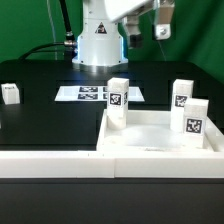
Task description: Assemble square table
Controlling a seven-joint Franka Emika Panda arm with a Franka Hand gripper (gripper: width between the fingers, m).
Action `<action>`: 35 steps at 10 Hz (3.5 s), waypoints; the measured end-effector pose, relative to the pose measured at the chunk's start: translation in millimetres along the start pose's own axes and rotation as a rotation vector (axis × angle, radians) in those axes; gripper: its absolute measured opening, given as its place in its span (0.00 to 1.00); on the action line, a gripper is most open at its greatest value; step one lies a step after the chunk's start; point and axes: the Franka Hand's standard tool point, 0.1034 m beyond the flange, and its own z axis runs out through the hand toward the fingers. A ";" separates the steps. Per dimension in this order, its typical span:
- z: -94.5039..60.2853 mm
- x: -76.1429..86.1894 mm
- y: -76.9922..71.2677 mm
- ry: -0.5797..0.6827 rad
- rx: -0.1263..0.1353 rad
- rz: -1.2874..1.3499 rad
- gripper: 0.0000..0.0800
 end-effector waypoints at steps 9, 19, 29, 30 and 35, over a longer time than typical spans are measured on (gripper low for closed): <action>-1.7 22.2 57.7 0.032 -0.026 -0.636 0.81; 4.7 68.2 158.2 -0.031 -0.118 -1.112 0.81; 23.7 82.9 234.2 -0.269 -0.231 -1.502 0.81; 26.7 88.4 248.5 -0.346 -0.260 -1.481 0.81; 33.3 98.4 256.0 -0.639 -0.449 -1.422 0.81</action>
Offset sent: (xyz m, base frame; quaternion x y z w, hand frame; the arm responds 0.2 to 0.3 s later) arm -0.0180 -0.0041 -0.0033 -0.0130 0.0179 -0.2005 0.9794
